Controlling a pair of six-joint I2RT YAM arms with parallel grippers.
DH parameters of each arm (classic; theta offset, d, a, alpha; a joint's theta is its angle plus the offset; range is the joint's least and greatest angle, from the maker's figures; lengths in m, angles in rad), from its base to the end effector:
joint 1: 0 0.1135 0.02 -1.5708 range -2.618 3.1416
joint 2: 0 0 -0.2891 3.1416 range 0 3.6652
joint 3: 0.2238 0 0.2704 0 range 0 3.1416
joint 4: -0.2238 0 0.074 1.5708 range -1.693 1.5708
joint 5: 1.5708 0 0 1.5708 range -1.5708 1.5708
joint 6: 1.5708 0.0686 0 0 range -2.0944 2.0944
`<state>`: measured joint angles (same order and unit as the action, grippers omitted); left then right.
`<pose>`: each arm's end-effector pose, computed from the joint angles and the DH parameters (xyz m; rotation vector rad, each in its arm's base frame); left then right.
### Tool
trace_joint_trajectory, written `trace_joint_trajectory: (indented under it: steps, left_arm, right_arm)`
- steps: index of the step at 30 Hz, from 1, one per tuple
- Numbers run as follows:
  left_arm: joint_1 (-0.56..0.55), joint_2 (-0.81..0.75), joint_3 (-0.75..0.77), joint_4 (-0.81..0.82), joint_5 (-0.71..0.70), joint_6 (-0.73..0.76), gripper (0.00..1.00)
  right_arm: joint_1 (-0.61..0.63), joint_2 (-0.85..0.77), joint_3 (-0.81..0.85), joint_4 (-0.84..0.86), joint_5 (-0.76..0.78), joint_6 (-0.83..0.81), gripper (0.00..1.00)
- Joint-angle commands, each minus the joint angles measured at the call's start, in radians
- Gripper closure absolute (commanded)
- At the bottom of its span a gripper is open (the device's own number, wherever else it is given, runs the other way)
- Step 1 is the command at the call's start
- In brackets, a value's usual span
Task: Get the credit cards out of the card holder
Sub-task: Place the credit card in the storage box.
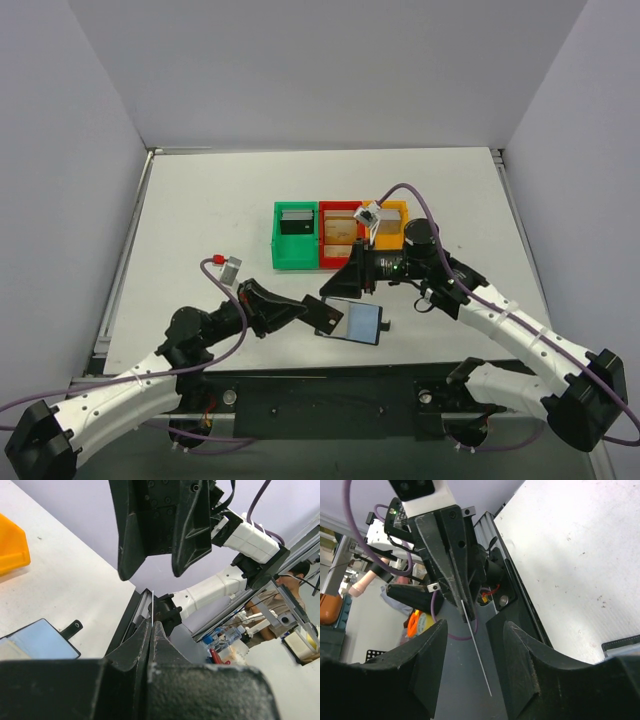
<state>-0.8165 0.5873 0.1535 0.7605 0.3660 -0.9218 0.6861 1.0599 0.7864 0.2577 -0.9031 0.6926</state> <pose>0.1016 -0.1440 0.2616 0.2926 1.4439 -1.6899 0.1710 0.2097 0.3504 -0.8113 1.7140 1.7118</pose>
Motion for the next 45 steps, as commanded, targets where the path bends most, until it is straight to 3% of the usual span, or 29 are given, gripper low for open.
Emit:
trace_joint_trajectory:
  steps: [1,8,28,37,45]
  left_arm:
    - [0.017,0.000,0.000,0.063,0.016,-0.034,1.00]
    - [0.036,-0.006,-0.006,0.125,0.001,-0.068,1.00]
    - [0.045,0.031,0.017,0.178,-0.047,-0.094,1.00]
    - [0.043,0.071,0.003,0.258,-0.088,-0.121,1.00]
    - [0.045,0.072,-0.029,0.321,-0.148,-0.144,1.00]
  right_arm:
    - [-0.005,-0.031,0.020,0.060,-0.080,-0.007,0.58]
    - [-0.005,-0.040,-0.015,0.021,-0.091,-0.028,0.67]
    - [0.032,-0.066,-0.093,0.107,-0.111,0.024,0.62]
    - [0.033,-0.077,-0.141,0.193,-0.076,0.074,0.76]
    - [0.032,-0.069,-0.185,0.339,-0.054,0.151,0.94]
